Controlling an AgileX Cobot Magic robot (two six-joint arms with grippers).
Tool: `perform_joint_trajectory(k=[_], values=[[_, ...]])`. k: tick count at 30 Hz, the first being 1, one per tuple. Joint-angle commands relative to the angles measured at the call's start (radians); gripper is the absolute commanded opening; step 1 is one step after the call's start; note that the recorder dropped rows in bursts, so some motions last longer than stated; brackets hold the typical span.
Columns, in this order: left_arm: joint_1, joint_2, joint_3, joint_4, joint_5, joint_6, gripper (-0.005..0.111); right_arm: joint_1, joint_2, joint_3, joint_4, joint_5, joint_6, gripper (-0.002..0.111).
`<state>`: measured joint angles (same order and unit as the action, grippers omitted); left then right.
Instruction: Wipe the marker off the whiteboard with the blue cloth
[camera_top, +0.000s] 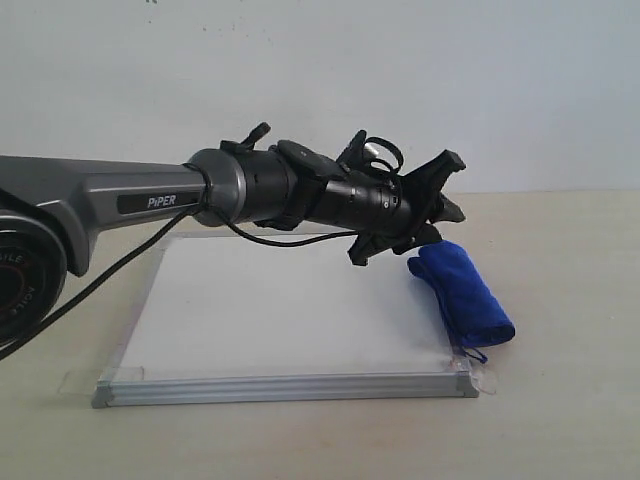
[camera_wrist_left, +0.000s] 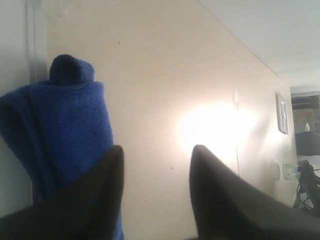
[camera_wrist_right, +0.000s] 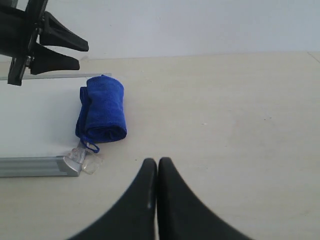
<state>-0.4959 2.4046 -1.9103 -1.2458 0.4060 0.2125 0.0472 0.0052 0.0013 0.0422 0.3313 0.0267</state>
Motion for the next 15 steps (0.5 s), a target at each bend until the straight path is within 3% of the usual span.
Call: perform_joint_trajectory(k=[1,3,15], values=[[0.003,-0.005,0.001,0.022,0.007,0.013,0.012,-0.007,-0.005,-0.001,0.002,-0.01,-0.004,0.0],[0.003,-0.003,0.001,0.043,-0.015,0.012,0.004,-0.007,-0.005,-0.001,0.002,-0.01,-0.004,0.0],[-0.032,0.021,0.001,0.108,-0.037,-0.003,0.004,-0.007,-0.005,-0.001,0.002,-0.01,-0.004,0.0]])
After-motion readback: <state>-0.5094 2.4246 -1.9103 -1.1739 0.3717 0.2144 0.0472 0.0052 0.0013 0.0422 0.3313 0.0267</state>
